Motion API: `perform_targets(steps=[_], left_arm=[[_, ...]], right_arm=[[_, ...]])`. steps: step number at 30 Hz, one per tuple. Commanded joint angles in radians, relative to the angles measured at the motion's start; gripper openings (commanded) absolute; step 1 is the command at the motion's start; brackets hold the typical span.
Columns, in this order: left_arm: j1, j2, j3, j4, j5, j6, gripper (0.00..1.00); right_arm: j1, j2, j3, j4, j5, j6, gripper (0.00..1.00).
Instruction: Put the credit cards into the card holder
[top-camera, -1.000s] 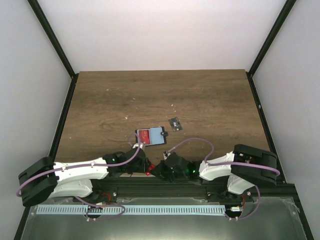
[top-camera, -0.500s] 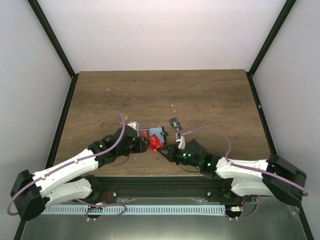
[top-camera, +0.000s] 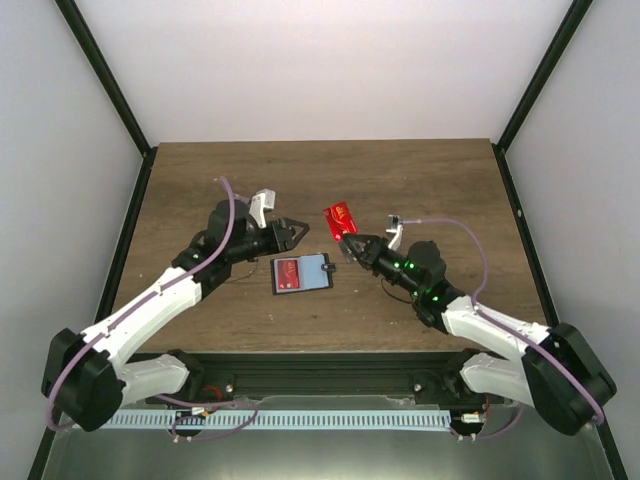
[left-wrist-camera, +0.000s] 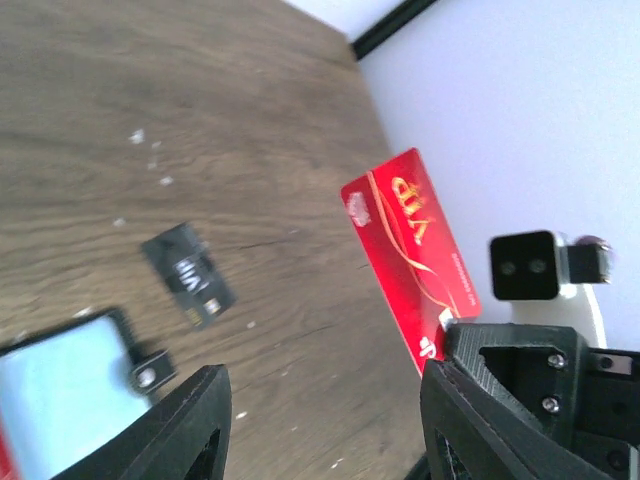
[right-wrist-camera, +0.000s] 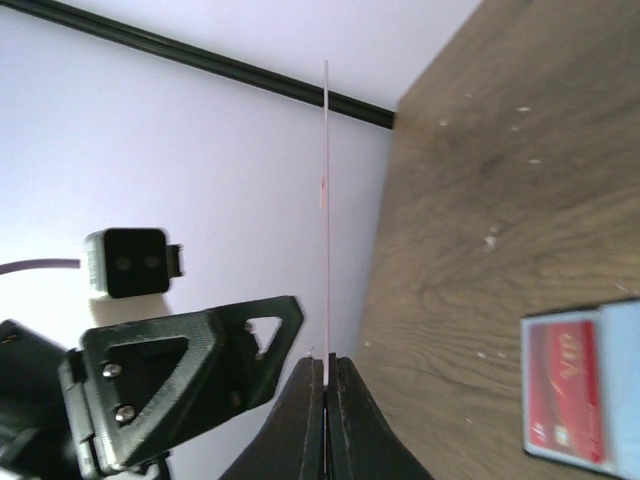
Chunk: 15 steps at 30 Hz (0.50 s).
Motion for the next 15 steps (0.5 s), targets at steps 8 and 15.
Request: perform_targets(steps=[8,15], left_arm=[[0.043,0.129,0.015,0.442,0.346,-0.066,0.5],[0.044,0.143,-0.002,0.499,0.337,-0.106,0.35]], right_arm=[[-0.055,0.185,0.107,0.4,-0.24,0.064,0.01],[-0.054,0.192,0.093,0.454,-0.249,0.091,0.01]])
